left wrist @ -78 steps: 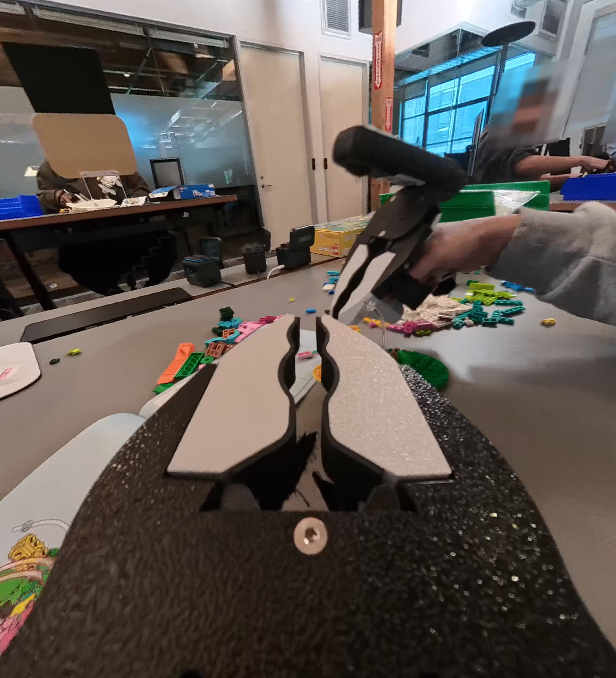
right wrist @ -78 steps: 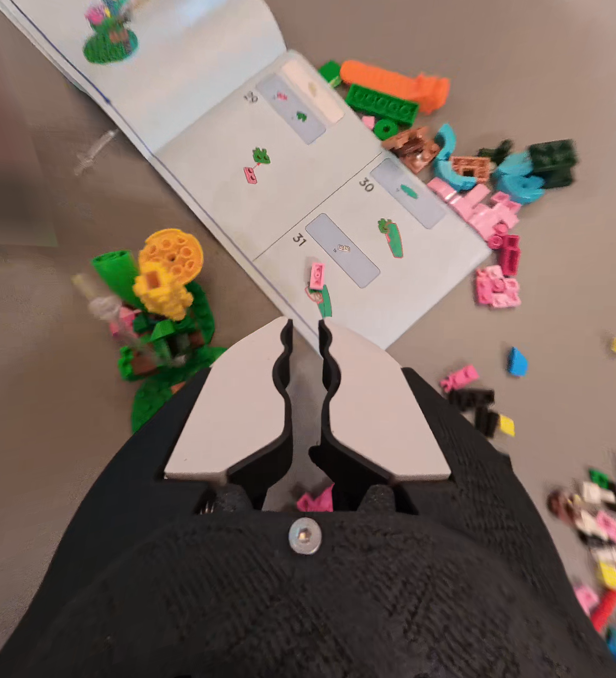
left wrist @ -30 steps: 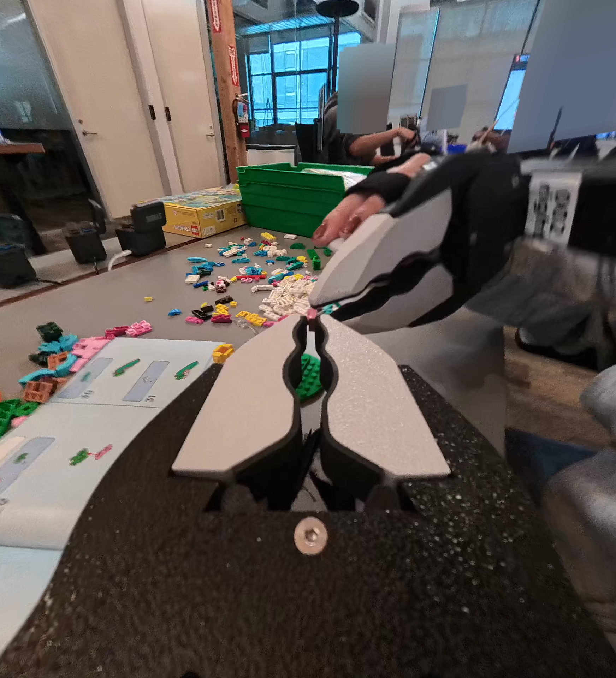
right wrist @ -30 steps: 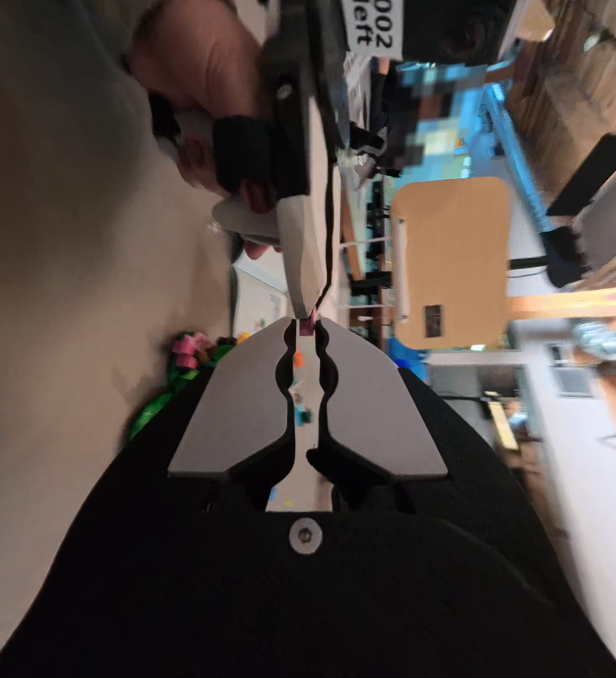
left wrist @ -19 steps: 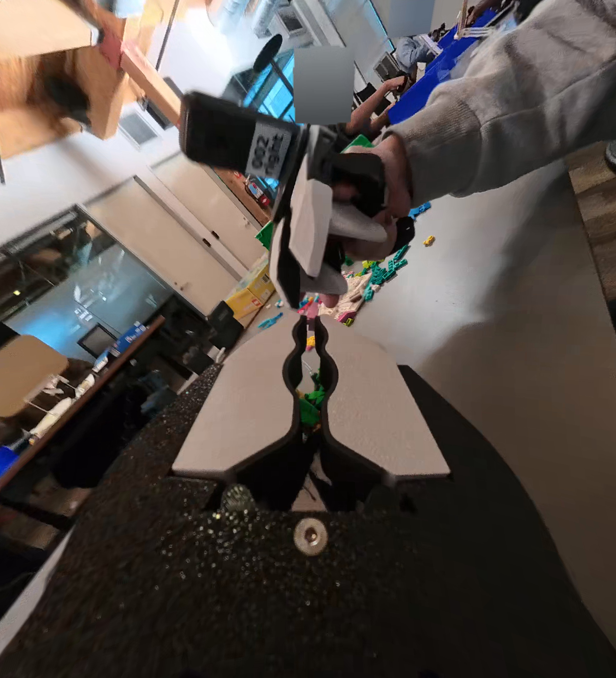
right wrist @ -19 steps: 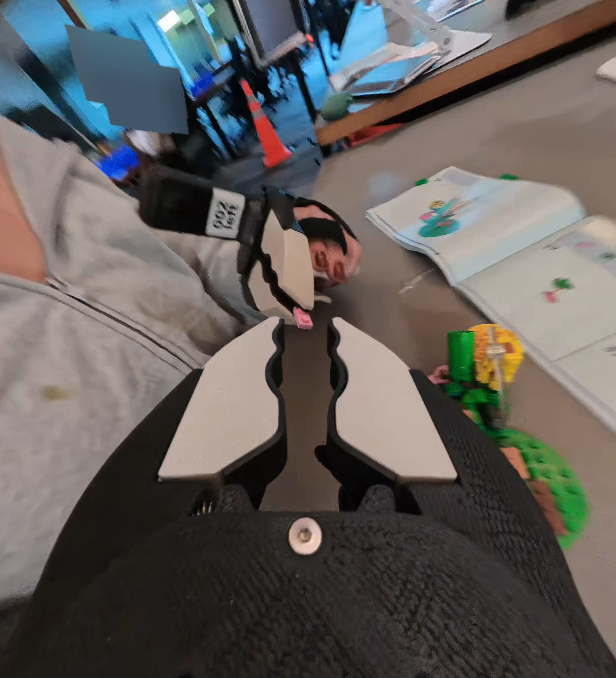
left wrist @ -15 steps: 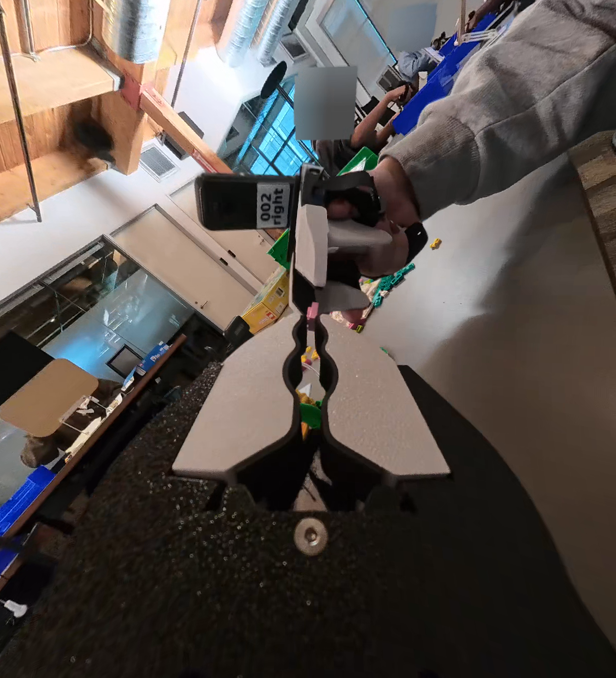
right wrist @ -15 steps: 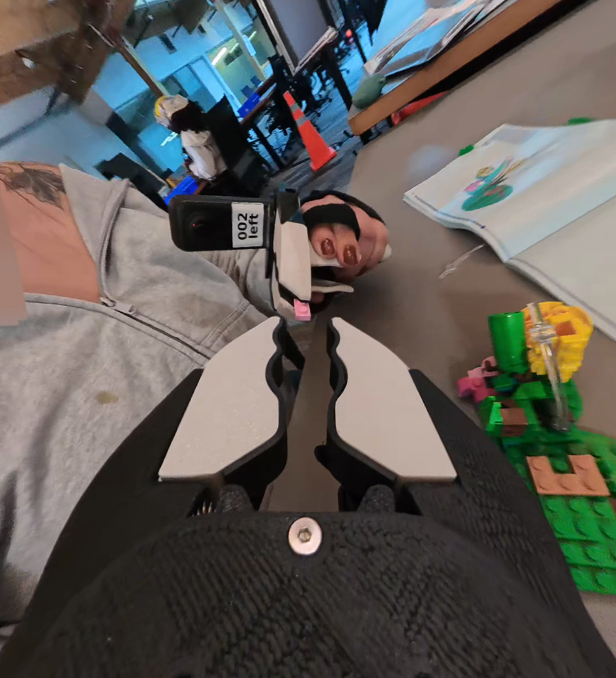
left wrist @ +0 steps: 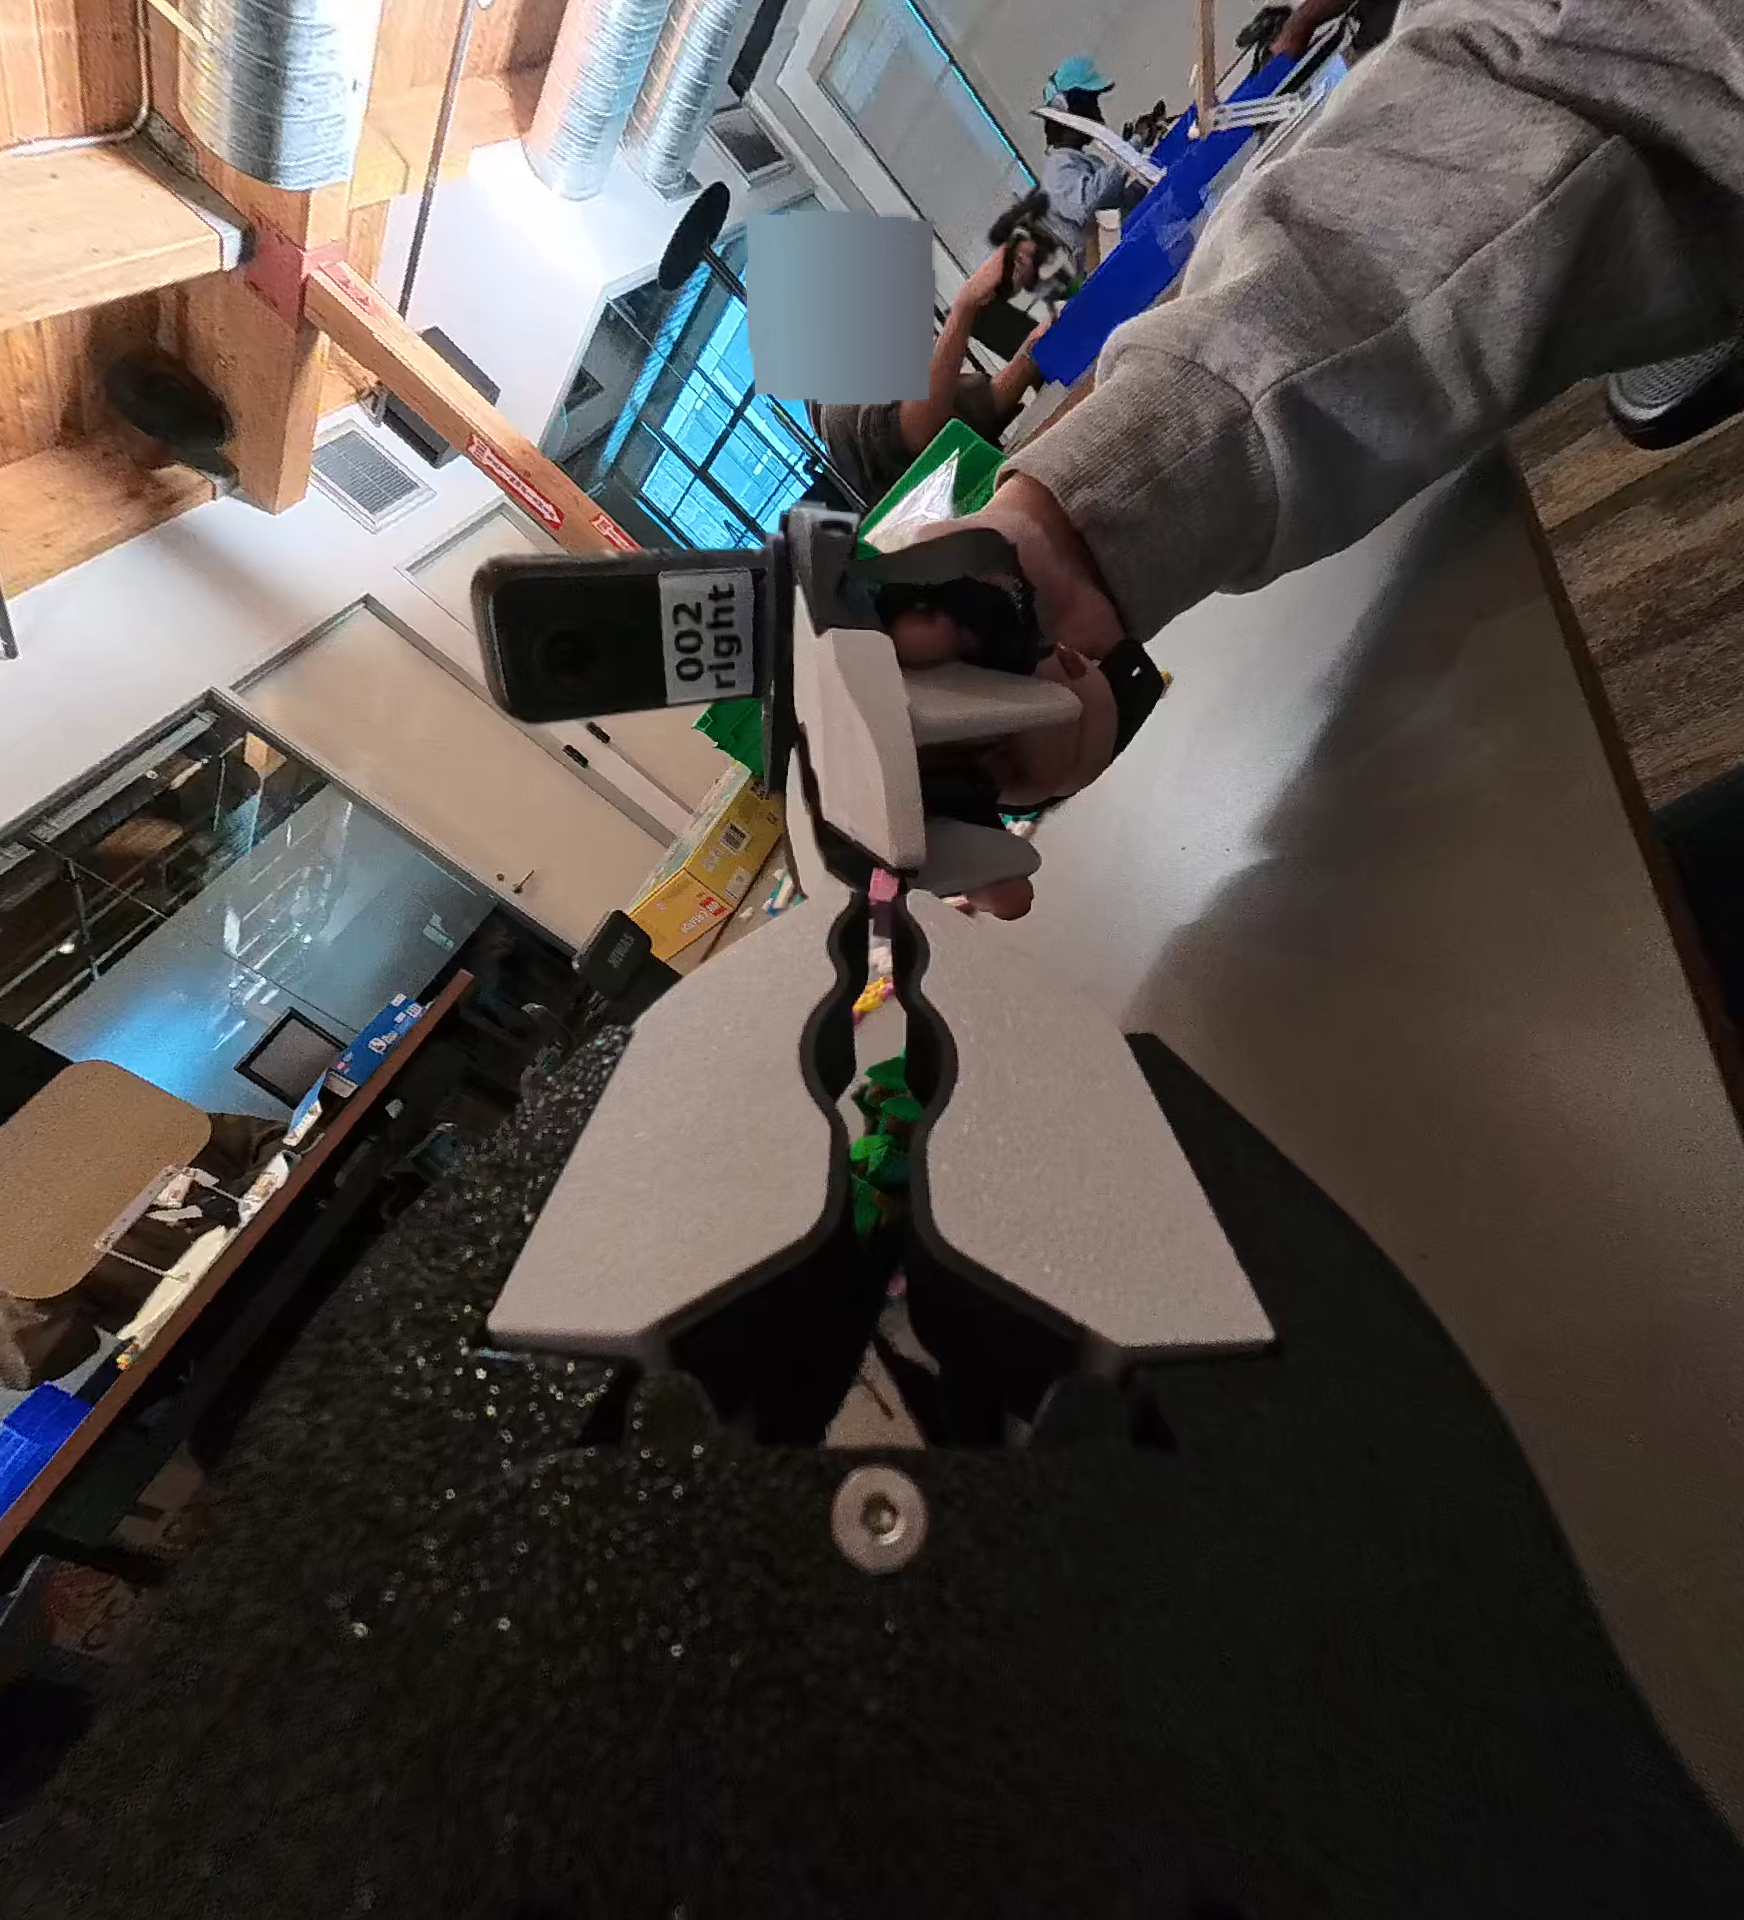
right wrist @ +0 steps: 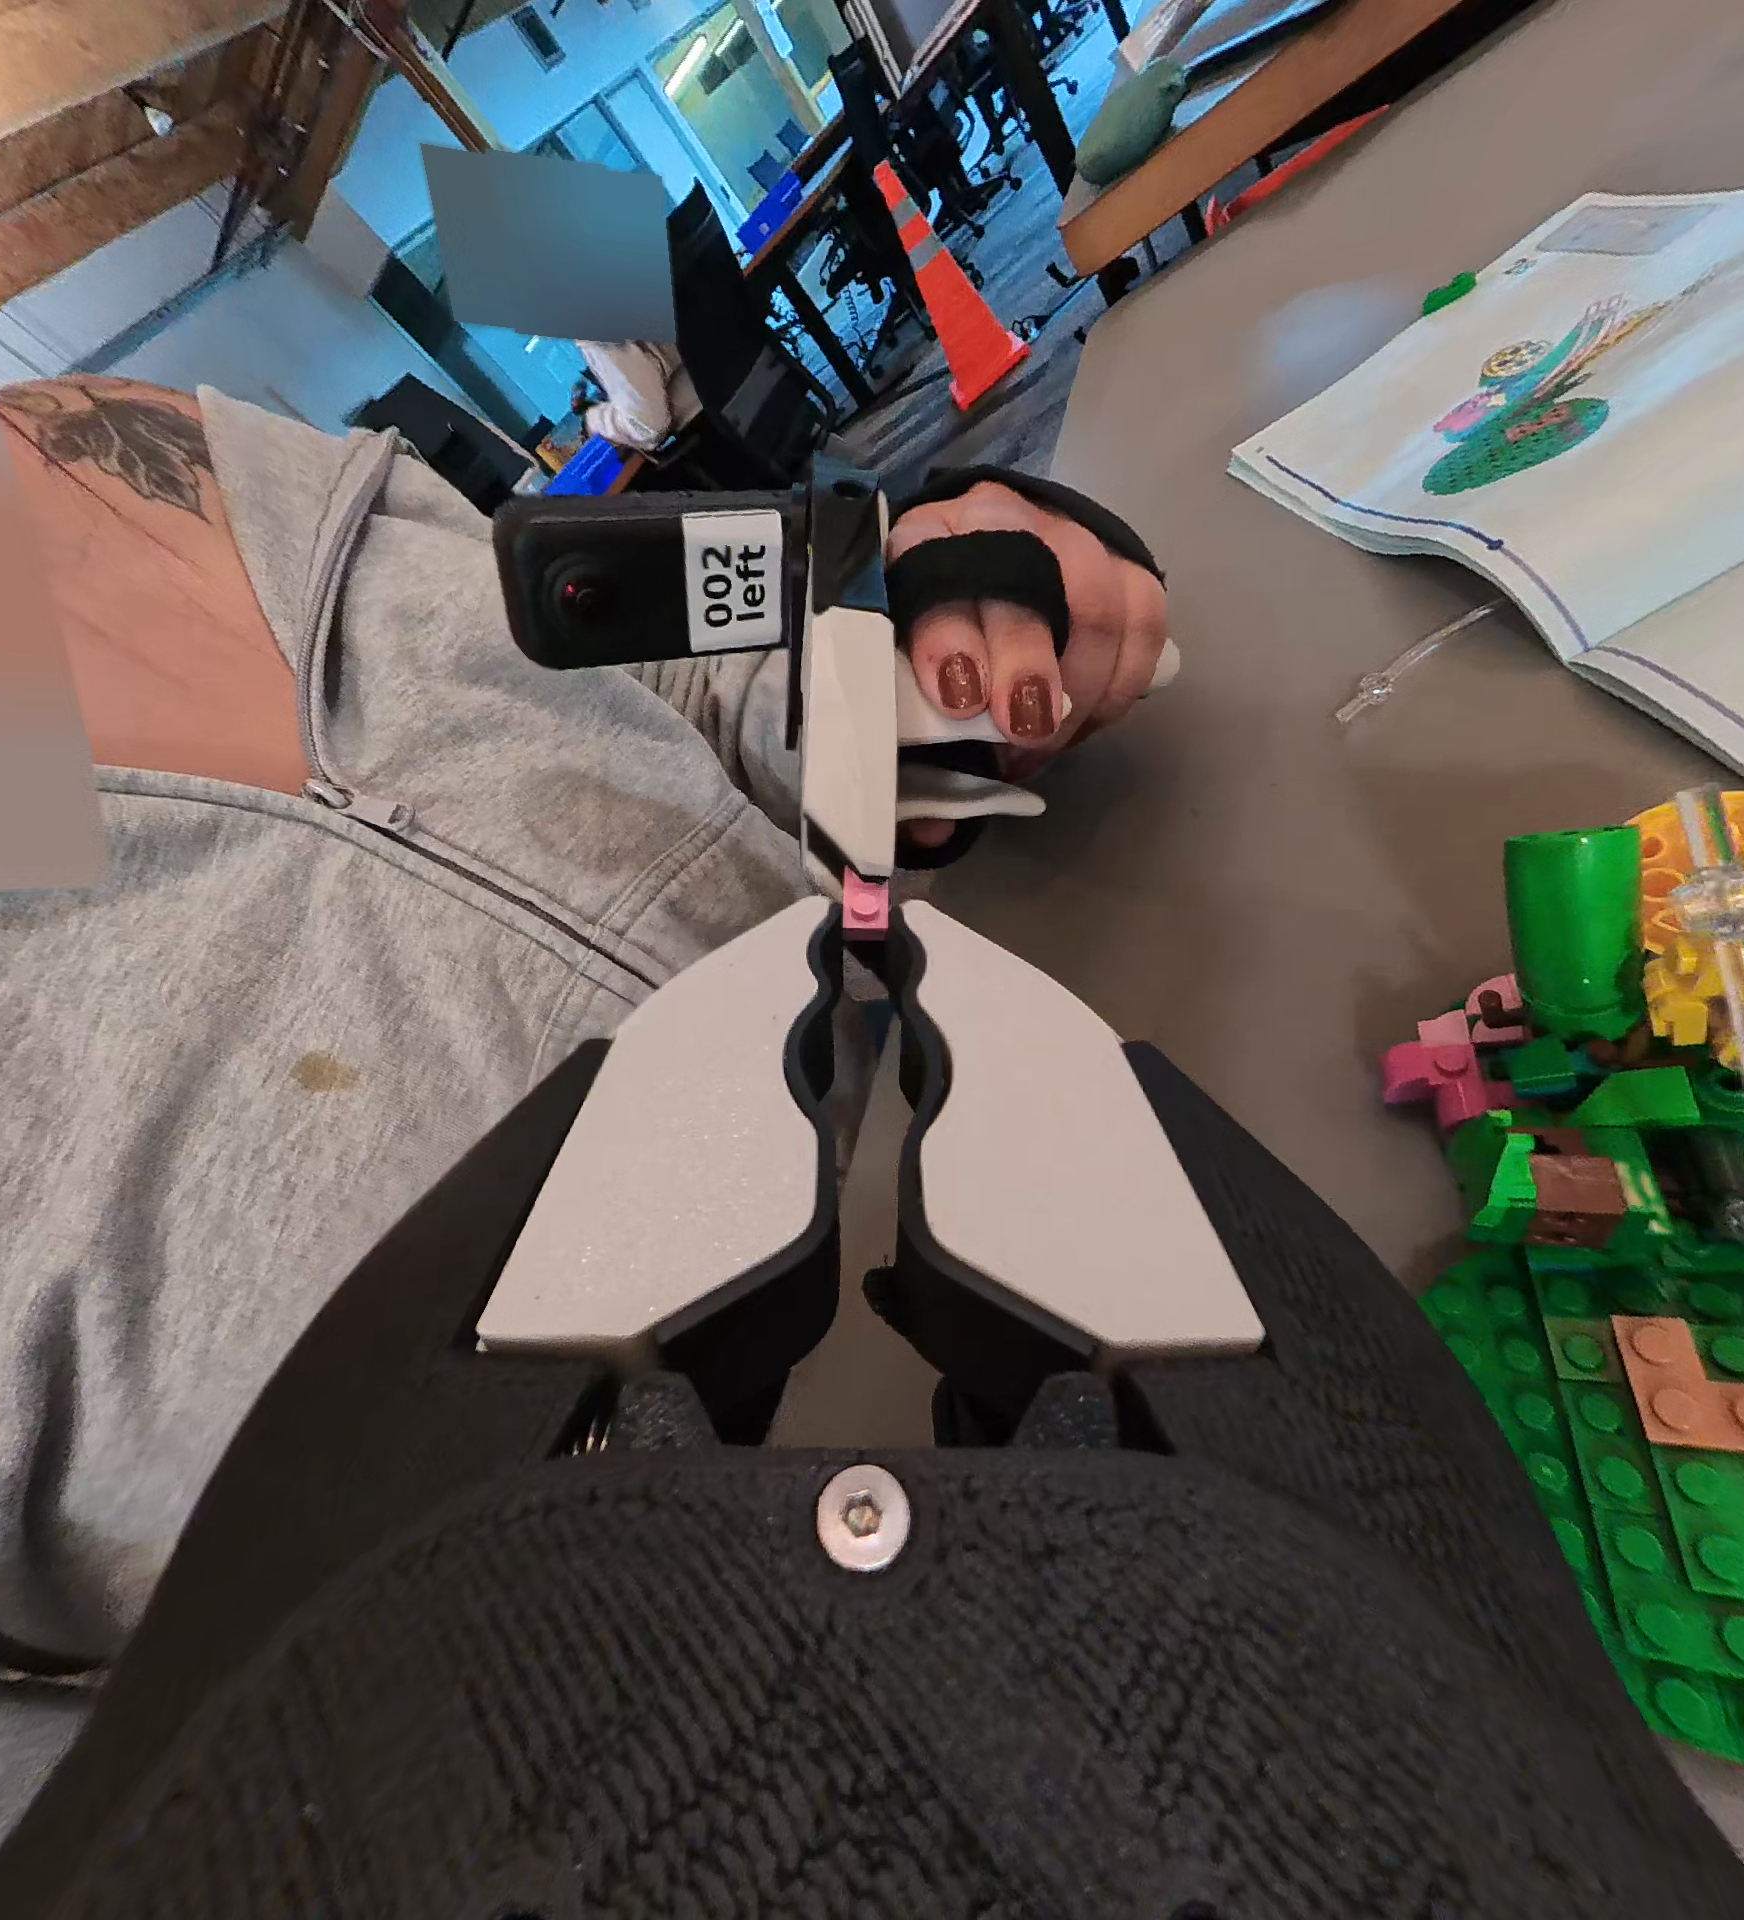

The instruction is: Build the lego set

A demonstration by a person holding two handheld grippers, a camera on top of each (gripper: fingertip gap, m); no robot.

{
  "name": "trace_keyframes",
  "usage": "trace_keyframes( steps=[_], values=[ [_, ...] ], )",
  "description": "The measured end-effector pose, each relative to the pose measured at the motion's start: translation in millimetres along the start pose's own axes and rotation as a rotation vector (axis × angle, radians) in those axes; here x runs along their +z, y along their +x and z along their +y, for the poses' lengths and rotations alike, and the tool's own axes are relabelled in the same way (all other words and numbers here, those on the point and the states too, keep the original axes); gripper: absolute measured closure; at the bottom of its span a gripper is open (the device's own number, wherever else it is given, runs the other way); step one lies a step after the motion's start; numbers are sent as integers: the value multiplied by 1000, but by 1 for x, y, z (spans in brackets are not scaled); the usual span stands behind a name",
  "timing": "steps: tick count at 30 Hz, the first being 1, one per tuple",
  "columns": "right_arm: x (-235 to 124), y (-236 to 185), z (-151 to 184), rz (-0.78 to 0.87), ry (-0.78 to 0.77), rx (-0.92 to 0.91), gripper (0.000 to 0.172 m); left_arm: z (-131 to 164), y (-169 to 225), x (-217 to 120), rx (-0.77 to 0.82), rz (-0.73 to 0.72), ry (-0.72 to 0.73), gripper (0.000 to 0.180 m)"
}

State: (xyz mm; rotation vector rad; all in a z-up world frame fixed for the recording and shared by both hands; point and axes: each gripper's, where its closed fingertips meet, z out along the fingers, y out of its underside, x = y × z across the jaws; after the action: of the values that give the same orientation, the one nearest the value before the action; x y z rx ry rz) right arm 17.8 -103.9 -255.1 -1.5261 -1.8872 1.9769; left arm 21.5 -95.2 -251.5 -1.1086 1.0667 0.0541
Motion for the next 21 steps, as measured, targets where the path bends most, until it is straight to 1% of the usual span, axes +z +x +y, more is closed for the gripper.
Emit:
trace_keyframes(
  steps=[2, 3, 5, 6, 7, 9, 13, 17, 21],
  values=[
    [-4, 5, 3, 58, -6, -43, 166, 4, 1, 3, -46, -5, -21, 167],
    [-7, 10, 8, 114, -26, -75, 166, 7, -1, 5, -55, -33, -45, 165],
    [-18, 31, 26, 307, -128, -166, 166, 15, -5, 6, -103, -61, -94, 127],
    [-25, 41, 38, 403, -203, -214, 166, 17, -6, 7, -161, -50, -106, 114],
    [-30, 48, 49, 475, -274, -251, 166, 18, -7, 7, -220, -44, -104, 108],
    [-36, 53, 64, 555, -357, -303, 165, 21, -12, 6, -312, -43, -95, 105],
    [-41, 55, 78, 607, -444, -324, 165, 24, -20, 2, -444, -53, -66, 104],
    [-46, 61, 89, 634, -533, -320, 165, 27, -23, 0, -472, -68, -78, 107],
    [-47, 61, 91, 628, -569, -316, 165, 33, -26, -1, -495, -95, -115, 112]
  ],
)
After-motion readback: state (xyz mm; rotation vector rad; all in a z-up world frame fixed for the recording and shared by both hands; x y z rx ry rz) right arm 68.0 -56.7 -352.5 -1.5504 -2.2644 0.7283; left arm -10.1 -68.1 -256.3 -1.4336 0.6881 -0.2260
